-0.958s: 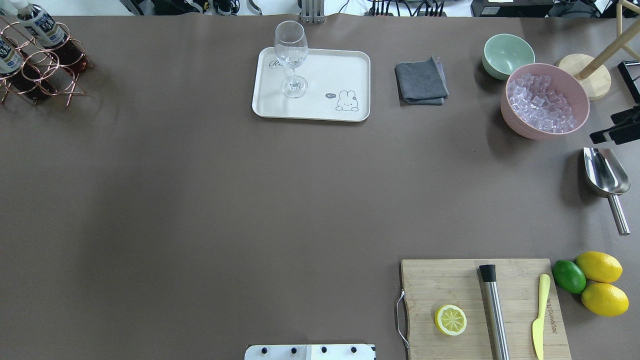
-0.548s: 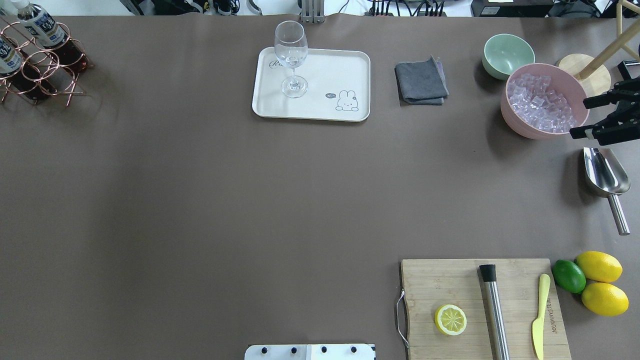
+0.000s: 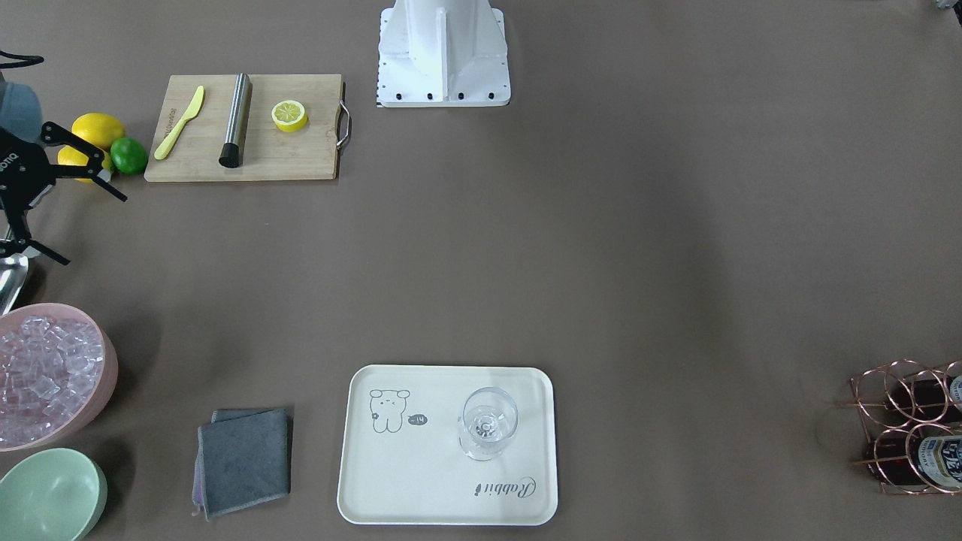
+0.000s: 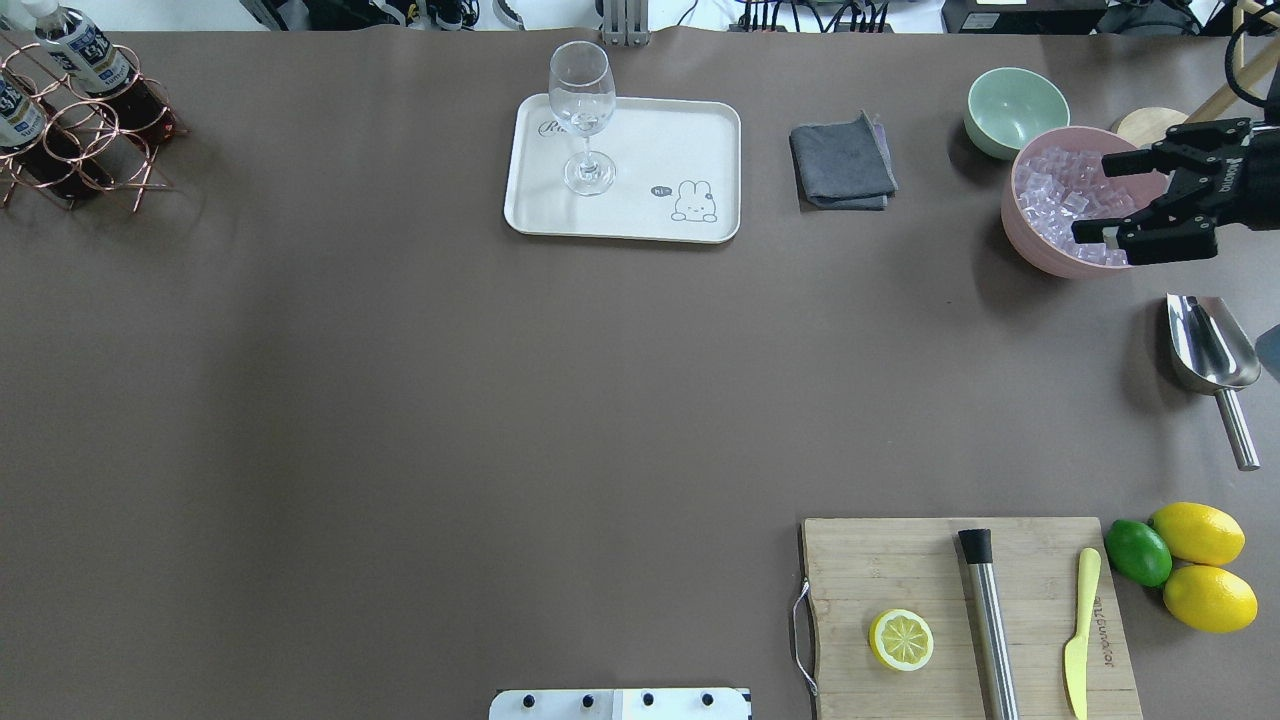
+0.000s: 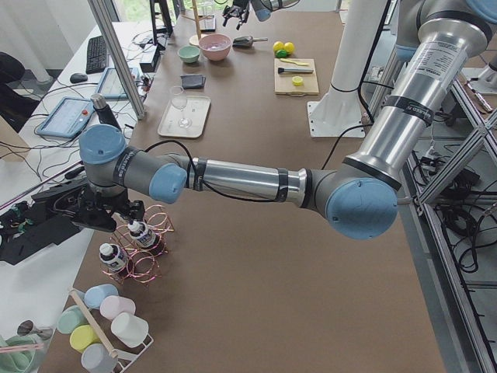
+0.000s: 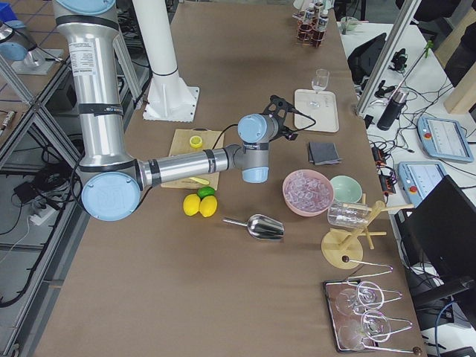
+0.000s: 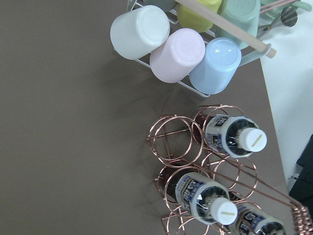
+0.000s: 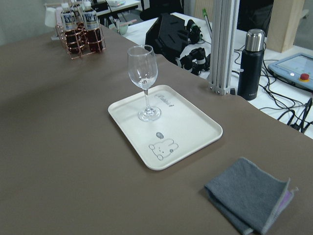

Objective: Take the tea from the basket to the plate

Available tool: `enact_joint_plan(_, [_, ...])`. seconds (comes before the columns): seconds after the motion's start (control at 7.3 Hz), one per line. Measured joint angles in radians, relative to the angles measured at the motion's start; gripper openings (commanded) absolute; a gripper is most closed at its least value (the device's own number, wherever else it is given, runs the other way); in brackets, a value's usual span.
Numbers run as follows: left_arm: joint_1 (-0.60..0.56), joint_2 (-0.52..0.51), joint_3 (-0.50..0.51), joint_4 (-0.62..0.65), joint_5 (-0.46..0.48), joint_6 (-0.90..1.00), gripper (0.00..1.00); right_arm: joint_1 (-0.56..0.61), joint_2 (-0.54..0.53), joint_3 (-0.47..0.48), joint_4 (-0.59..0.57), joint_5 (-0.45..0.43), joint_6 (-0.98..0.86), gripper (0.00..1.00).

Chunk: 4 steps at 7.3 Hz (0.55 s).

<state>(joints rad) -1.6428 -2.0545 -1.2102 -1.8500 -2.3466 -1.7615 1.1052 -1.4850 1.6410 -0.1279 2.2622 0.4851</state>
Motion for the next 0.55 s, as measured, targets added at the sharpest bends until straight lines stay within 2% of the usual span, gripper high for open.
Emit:
enact_joint_plan(0.14, [0.009,-0.023,0.018,-0.011,0.012,-0.037,0.98,-0.049,0.01,-0.051,0.142,-0.083,0.052,1.0])
enact_joint_plan(0.41, [0.028,-0.039,0.032,-0.025,0.018,-0.061,0.98,-0.18,0.07,-0.217,0.44,-0.235,0.083,1.0])
enact_joint_plan(0.55, [0.039,-0.04,0.043,-0.051,0.019,-0.072,0.97,-0.251,0.111,-0.277,0.53,-0.297,0.083,1.0])
